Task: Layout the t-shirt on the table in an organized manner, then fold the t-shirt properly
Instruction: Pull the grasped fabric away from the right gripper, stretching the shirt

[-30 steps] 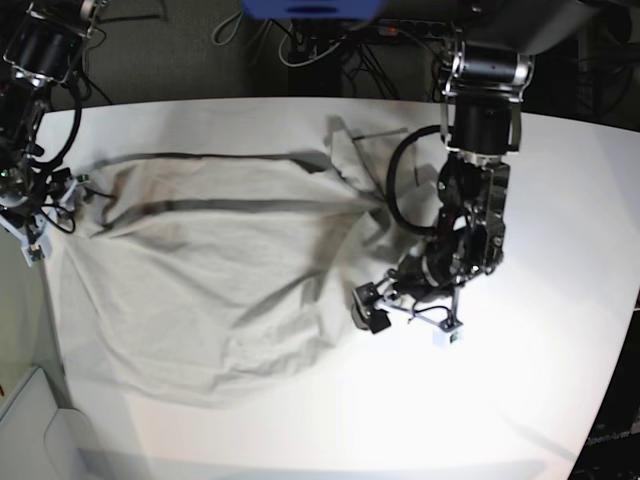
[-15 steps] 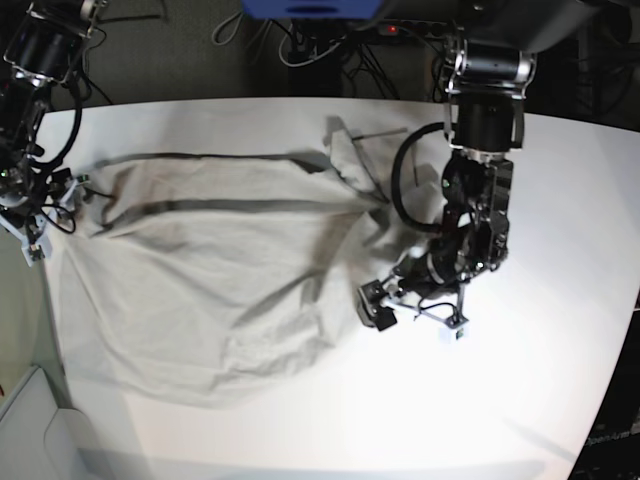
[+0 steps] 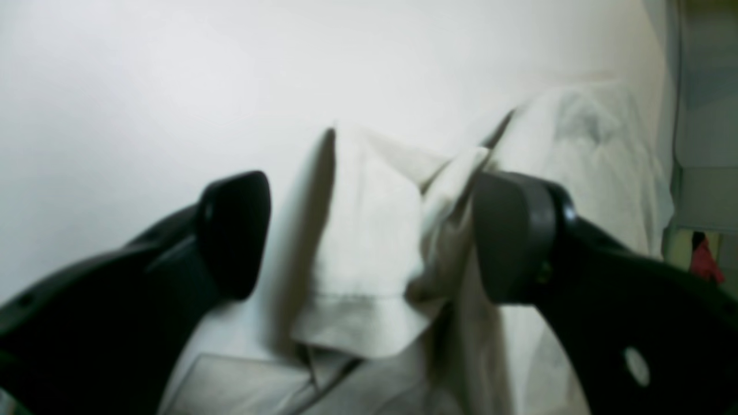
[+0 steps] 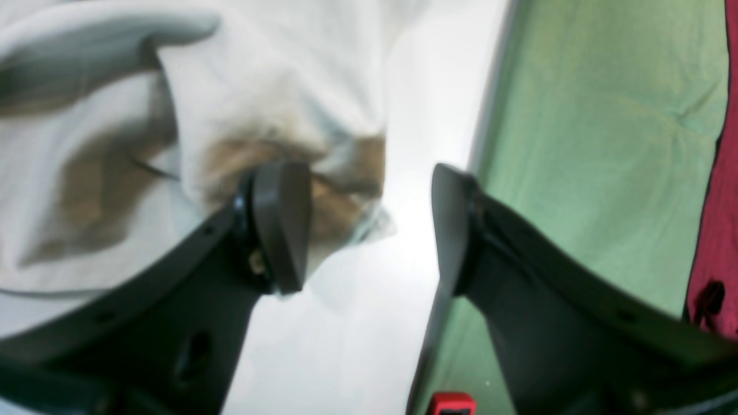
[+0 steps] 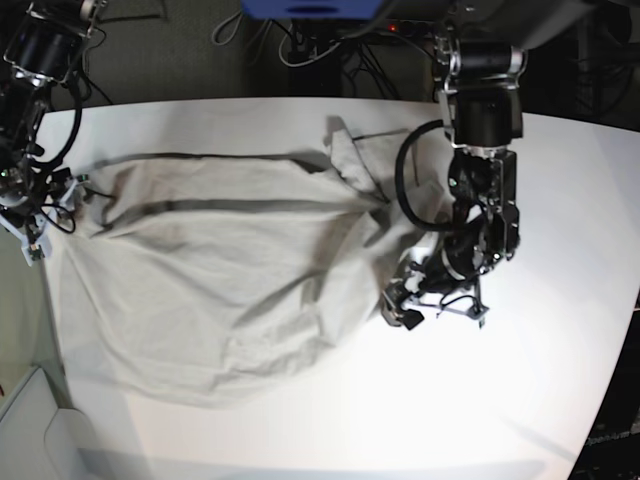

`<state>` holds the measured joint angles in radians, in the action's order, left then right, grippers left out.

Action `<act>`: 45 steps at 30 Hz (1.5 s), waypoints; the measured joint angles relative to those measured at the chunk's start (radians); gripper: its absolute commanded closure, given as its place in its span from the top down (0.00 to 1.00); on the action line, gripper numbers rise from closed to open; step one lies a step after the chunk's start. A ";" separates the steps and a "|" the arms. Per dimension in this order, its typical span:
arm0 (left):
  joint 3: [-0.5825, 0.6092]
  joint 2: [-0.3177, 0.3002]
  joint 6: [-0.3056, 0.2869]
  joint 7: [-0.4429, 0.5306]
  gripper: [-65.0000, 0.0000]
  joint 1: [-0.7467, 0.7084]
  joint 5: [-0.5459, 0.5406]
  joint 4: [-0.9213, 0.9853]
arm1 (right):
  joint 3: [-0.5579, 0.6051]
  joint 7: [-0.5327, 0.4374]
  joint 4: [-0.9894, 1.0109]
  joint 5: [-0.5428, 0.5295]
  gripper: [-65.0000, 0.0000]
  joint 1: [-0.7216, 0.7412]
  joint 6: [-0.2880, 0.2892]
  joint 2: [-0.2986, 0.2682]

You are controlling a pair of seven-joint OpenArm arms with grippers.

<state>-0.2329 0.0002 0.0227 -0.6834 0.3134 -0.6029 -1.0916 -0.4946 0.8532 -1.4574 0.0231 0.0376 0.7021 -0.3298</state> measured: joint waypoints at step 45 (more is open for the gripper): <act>-0.136 -0.202 0.007 -0.051 0.00 -0.018 0.009 -0.321 | 0.049 0.130 -0.336 0.008 0.52 -0.105 0.000 0.126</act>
<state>-0.3687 -0.2020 0.0299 -0.7341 0.2958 -0.5938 -1.4124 -0.4458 0.9833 -1.7935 0.0307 -0.0677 0.7021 -0.2043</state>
